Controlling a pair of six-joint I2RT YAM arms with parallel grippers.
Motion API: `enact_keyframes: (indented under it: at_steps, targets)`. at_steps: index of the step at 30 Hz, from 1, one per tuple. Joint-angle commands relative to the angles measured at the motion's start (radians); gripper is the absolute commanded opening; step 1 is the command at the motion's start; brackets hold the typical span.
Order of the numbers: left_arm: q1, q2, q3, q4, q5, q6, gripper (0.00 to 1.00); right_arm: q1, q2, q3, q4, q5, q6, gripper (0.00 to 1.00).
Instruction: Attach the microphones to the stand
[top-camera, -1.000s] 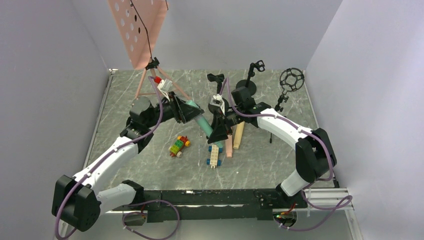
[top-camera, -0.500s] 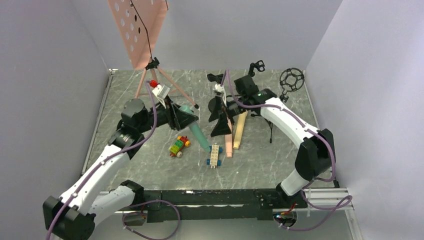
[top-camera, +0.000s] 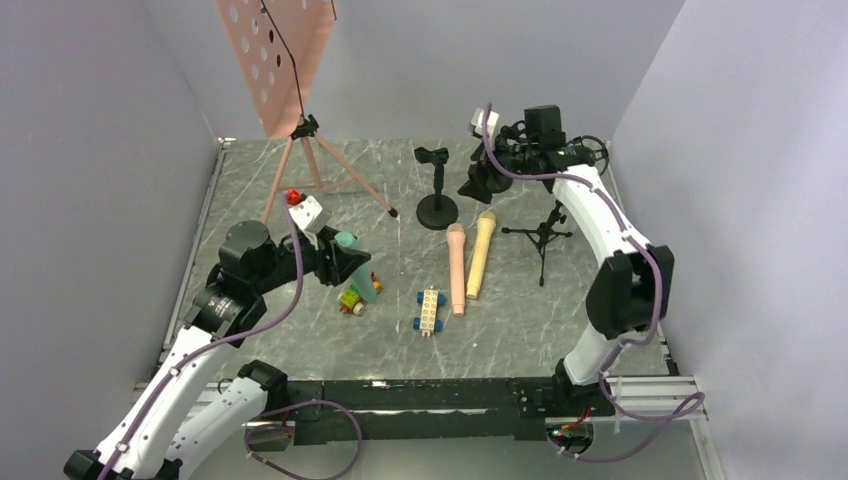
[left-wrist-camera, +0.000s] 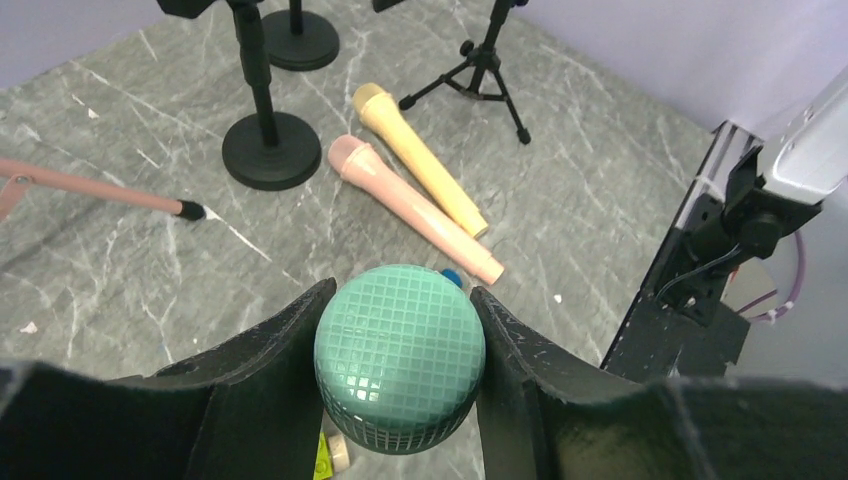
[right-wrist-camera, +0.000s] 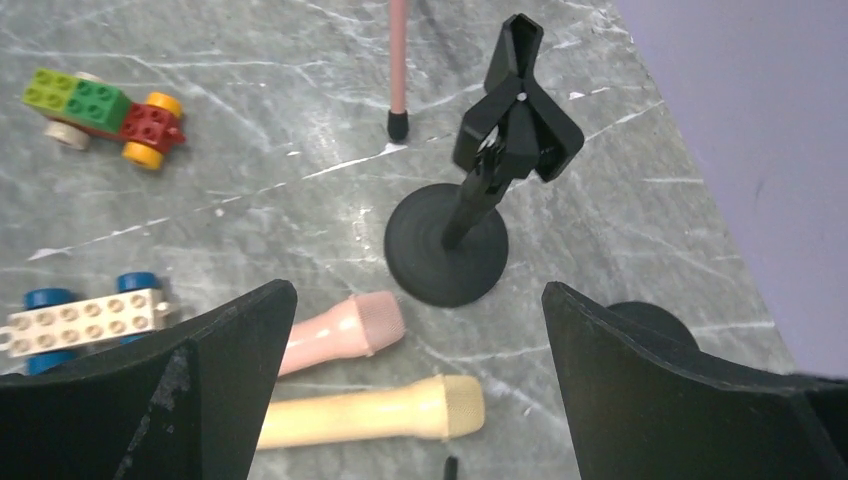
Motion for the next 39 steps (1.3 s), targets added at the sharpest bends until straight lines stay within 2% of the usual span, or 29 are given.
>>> enact_keyframes:
  at_steps: [1, 5, 12, 21, 29, 33, 35, 39]
  targets:
    - [0.006, -0.022, -0.024, -0.001, -0.008, 0.089, 0.03, 0.013, 0.109, 0.097, 0.096, -0.011, -0.069, 1.0]
    - [0.007, -0.035, -0.049, 0.003, -0.02, 0.116, 0.03, 0.016, 0.202, 0.177, 0.156, -0.003, 0.019, 1.0]
    - [0.008, -0.035, -0.082, 0.01, -0.013, 0.123, 0.03, 0.048, 0.268, 0.231, 0.178, 0.015, -0.019, 1.0]
    - [0.022, -0.038, -0.083, 0.012, -0.002, 0.125, 0.03, 0.058, 0.346, 0.339, 0.181, -0.061, 0.059, 1.0]
    - [0.031, -0.04, -0.087, 0.019, 0.014, 0.118, 0.03, 0.063, 0.348, 0.308, 0.212, -0.042, 0.114, 0.99]
    - [0.036, -0.044, -0.088, 0.02, 0.02, 0.117, 0.03, 0.032, 0.329, 0.183, 0.385, -0.083, 0.295, 1.0]
    - [0.036, -0.047, -0.09, 0.022, 0.021, 0.115, 0.03, 0.022, 0.326, 0.129, 0.449, -0.111, 0.333, 1.0]
    - [0.038, -0.044, -0.089, 0.019, 0.017, 0.118, 0.03, 0.022, 0.326, 0.08, 0.484, -0.152, 0.31, 1.0]
